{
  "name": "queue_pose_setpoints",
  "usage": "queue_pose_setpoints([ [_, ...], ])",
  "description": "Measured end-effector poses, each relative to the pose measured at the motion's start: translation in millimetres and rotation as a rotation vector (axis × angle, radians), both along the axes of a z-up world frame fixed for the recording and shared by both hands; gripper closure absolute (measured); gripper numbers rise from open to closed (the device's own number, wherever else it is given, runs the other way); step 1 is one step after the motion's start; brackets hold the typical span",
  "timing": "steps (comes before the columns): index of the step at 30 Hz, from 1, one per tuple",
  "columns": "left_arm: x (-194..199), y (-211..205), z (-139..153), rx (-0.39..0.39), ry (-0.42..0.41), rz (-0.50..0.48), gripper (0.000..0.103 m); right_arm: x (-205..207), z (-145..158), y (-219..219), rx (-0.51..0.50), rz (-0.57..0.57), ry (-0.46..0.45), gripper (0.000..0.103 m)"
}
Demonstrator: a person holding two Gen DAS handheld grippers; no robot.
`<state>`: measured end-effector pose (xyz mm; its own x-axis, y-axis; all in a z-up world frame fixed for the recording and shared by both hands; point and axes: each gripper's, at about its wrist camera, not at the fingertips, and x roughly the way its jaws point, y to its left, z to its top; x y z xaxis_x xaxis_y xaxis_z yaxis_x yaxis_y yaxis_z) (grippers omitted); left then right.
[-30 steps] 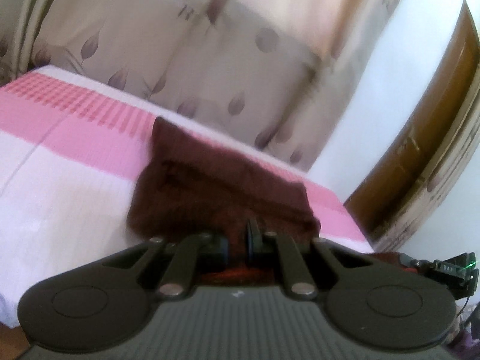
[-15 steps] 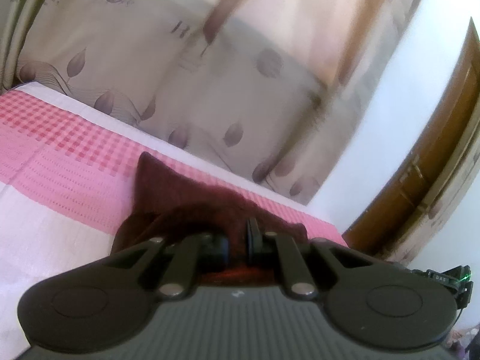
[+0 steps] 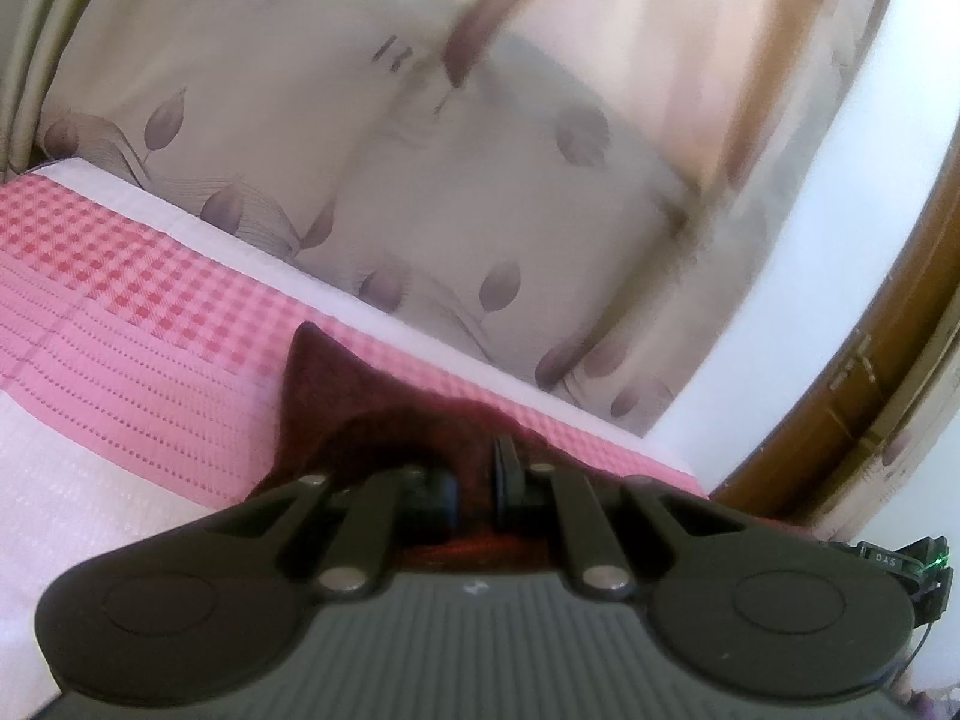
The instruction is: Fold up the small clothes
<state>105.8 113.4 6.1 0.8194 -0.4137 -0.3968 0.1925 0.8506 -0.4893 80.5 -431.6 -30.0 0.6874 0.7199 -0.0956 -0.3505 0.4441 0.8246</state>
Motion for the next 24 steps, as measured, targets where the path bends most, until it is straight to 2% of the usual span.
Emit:
queue_pose_setpoints([
  [14,38,1,-16,-0.012,0.029,0.045,0.093,48,-17,5,-0.001,-0.025,0.049,0.090],
  [24,63,-8,-26,0.030,0.044,0.062,0.093,74,-37,5,0.017,-0.055,0.095,0.090],
])
